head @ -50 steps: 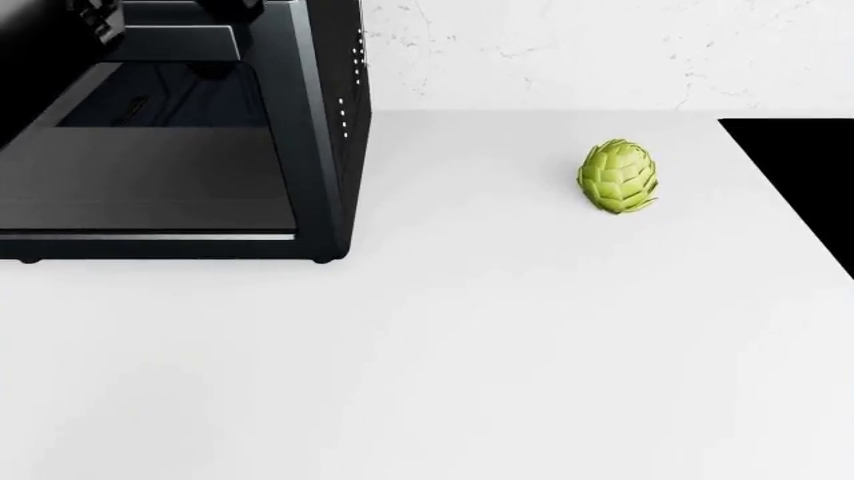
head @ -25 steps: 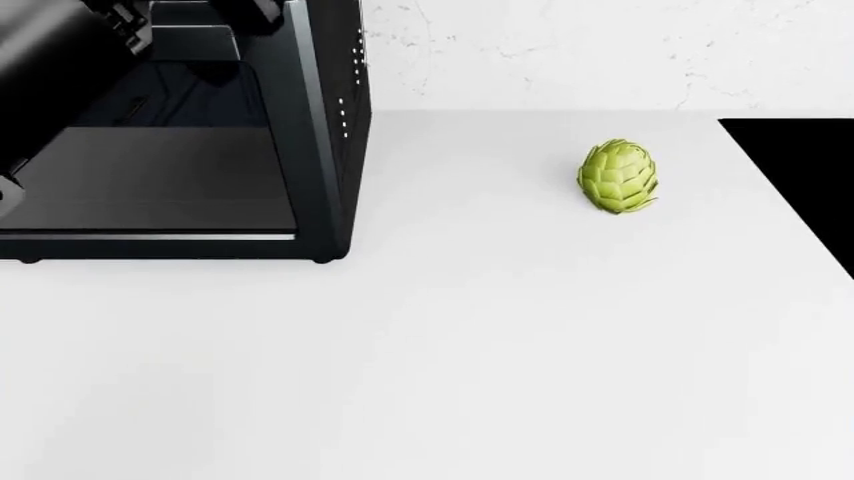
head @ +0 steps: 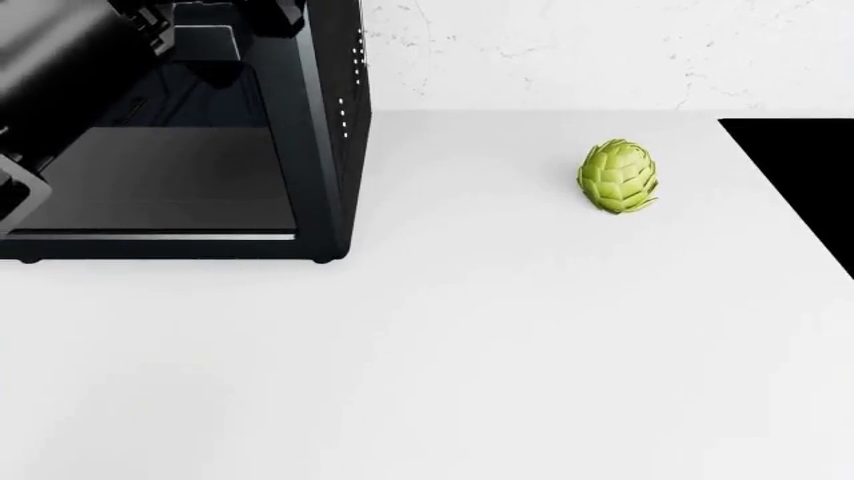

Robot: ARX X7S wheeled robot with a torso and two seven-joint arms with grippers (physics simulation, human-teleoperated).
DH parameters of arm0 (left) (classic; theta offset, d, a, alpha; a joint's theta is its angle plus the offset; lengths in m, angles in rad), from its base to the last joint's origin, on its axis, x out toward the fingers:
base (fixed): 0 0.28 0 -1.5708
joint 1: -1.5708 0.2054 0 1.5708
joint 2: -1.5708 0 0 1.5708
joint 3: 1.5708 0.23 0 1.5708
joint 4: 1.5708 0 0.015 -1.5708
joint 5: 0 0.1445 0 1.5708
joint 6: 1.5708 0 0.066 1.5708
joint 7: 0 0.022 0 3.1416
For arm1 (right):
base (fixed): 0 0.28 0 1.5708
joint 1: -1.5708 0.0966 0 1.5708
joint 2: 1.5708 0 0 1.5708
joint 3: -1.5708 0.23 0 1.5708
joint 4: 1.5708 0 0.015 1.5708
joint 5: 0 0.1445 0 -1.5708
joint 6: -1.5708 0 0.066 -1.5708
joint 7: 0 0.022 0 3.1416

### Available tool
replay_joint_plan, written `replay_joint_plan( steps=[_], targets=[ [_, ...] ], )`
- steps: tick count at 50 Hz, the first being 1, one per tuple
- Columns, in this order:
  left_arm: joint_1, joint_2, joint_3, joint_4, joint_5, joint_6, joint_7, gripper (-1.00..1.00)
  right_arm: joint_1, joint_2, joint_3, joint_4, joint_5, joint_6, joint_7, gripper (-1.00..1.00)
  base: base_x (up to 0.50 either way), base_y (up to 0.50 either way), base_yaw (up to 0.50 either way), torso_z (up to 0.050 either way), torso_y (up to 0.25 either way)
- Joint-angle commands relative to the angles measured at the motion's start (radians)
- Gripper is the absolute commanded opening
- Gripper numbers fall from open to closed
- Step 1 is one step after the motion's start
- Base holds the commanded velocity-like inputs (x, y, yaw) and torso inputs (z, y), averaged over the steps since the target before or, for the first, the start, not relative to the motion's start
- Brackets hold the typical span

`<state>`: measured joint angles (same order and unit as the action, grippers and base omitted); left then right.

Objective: Pick the cans from the counter and place them in their designated side in the cabinet.

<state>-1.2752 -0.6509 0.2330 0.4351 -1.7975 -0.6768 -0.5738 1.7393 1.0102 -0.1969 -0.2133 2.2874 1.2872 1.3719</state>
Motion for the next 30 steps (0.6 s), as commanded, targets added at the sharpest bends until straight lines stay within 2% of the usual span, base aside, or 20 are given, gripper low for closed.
replay_joint_plan(
  steps=[1,13,21,30],
  targets=[
    [0.012,-0.002,-0.003,0.01,-0.004,0.008,-0.007,1.0,-0.196,0.006,0.095,-0.104,-0.038,-0.049,-0.05,1.0,0.0,0.0,0.0,0.0,0.0],
    [0.049,-0.01,-0.01,0.036,0.006,0.021,-0.018,1.0,-0.329,-0.031,0.171,-0.15,-0.129,-0.056,-0.115,1.0,0.0,0.0,0.0,0.0,0.0],
    [0.091,-0.035,-0.035,0.081,-0.006,0.037,-0.045,1.0,-0.355,-0.014,0.205,-0.17,-0.132,-0.069,-0.124,1.0,0.0,0.0,0.0,0.0,0.0],
    [0.129,-0.093,-0.095,0.185,-0.066,0.067,-0.116,1.0,-0.388,0.044,0.263,-0.227,-0.054,-0.109,-0.109,1.0,0.0,0.0,0.0,0.0,0.0]
  ],
)
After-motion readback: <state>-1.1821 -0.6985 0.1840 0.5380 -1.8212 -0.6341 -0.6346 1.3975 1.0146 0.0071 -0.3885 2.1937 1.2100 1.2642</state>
